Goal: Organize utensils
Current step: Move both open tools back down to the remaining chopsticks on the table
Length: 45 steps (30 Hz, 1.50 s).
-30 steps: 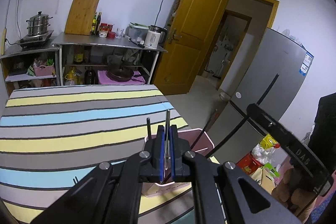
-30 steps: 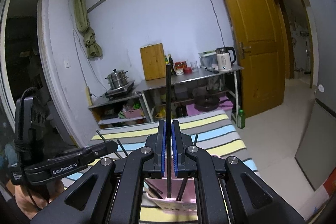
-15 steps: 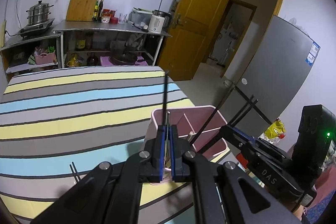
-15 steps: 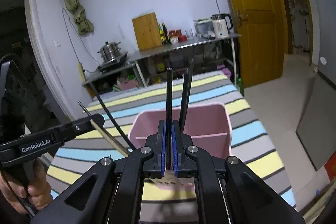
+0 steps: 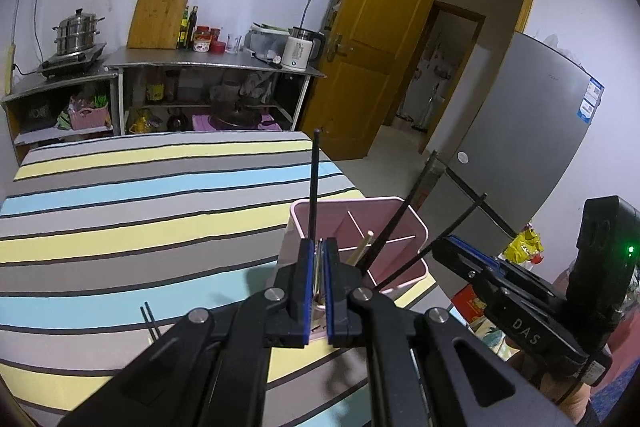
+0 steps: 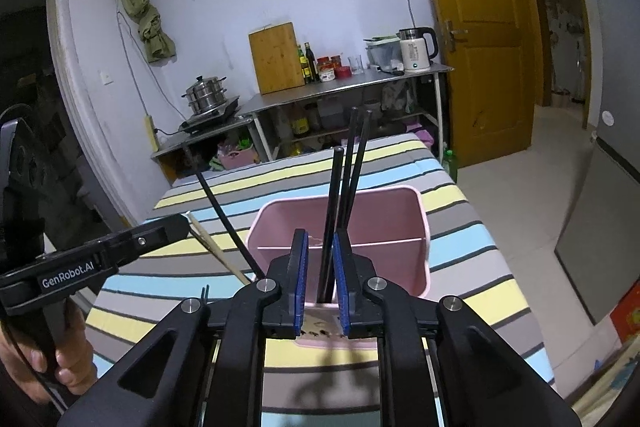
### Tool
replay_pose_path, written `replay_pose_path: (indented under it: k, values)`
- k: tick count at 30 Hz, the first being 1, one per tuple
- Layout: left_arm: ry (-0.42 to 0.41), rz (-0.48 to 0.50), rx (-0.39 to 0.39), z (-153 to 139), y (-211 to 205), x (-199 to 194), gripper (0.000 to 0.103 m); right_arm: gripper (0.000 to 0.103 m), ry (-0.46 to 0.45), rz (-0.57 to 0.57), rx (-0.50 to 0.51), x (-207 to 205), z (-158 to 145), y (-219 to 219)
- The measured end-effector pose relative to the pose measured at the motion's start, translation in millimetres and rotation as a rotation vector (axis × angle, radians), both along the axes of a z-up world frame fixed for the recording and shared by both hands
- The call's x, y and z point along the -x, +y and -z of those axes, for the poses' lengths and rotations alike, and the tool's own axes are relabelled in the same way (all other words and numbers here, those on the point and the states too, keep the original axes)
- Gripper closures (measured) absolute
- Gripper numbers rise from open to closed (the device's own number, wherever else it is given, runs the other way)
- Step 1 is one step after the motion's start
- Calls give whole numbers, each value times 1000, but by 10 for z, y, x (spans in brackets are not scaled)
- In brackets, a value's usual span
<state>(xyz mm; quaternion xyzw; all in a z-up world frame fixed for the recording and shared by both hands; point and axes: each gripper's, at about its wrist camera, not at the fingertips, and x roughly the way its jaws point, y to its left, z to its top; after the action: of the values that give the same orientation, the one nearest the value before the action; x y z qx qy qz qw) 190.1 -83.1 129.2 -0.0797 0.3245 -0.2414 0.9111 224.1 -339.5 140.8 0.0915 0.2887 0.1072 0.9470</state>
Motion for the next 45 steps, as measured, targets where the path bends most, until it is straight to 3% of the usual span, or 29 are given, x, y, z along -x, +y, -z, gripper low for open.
replay_pose_path:
  k: [11,20,29,41,45]
  values:
    - [-71,-38,-35,-40,175,418,98,89,-40,-37,19,396,-76,125]
    - [-87,-93,-66,101,347,737,98,89,-30,-95,24,633,27,341]
    - [-69,-145,-110,352,491,988,97,89,13,-146,28,773,238,538]
    - [11,-193,-138,708,629,952,97,89,66,-212,46,787,497,771]
    - [45,-211,-135,853,691,904,89,89,89,-232,50,733,597,834]
